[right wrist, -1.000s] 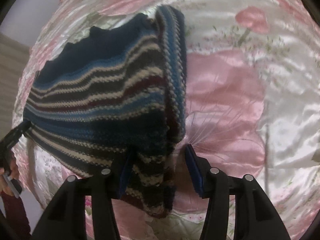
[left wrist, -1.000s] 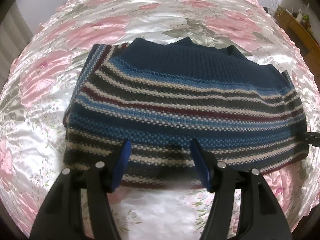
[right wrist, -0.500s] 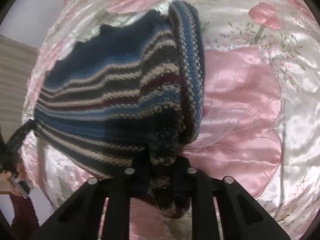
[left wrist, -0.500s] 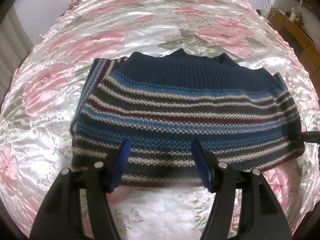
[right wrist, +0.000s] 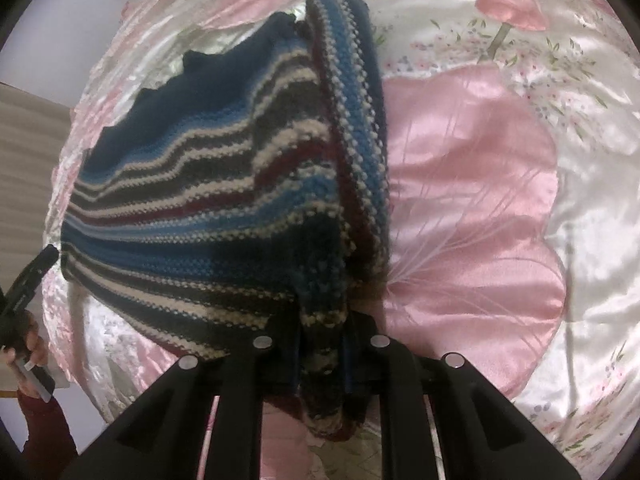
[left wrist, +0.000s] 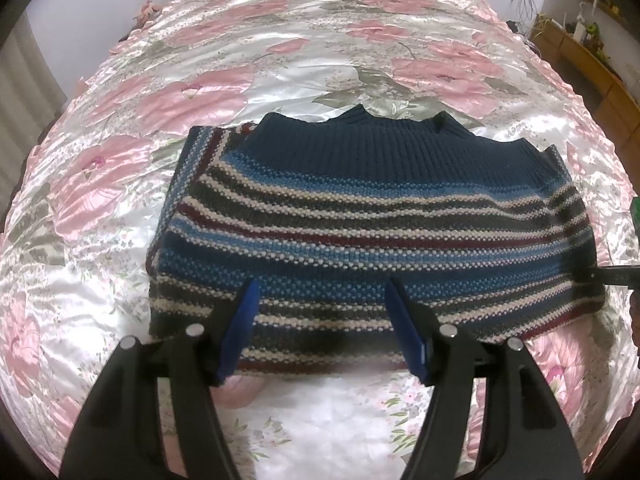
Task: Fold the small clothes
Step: 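Grasp one side of the folded sweater with the right tool and fold it across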
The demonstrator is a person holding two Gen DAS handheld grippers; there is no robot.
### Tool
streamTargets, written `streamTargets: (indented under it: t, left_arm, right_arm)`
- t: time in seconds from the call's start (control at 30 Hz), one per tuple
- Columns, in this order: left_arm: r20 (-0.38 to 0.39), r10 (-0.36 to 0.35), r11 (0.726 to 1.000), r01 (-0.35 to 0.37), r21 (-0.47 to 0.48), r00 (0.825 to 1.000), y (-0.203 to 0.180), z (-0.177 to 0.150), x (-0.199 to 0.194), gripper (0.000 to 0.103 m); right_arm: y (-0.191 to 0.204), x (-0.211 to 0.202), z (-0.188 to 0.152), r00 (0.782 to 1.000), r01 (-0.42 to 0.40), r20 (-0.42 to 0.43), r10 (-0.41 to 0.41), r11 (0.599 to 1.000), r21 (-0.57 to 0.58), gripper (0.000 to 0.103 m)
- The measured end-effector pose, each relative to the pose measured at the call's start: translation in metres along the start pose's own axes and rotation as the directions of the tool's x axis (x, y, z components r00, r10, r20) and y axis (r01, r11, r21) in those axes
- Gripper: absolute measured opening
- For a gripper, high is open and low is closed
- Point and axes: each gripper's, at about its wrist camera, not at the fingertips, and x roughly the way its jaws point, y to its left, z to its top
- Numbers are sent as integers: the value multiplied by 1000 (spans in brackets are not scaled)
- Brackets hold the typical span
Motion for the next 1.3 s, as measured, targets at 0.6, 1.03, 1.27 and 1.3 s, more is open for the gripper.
streamTargets:
  t: [0.6,1.03,1.27,1.3]
  left_arm:
    - [-124,-58,997,50,-66,991,30,0,64,69]
    - [-63,-115,981,103,-164,991,78,-3,33,74]
    - [-42,-102,983,94,-158,994,87,2,22,74]
    - [-42,-97,984,89,-155,994,88,2,22,74]
  right_arm:
    - [9,8,15,996,84,-44,-80,993,82,16]
    - [163,-57,65,996,-71,46,75,993,-94,15]
    - [235,-5,69,997,-77,-6,77,978,-195,15]
    - [240,4,70,998,-68,-16,66,976,-206,15]
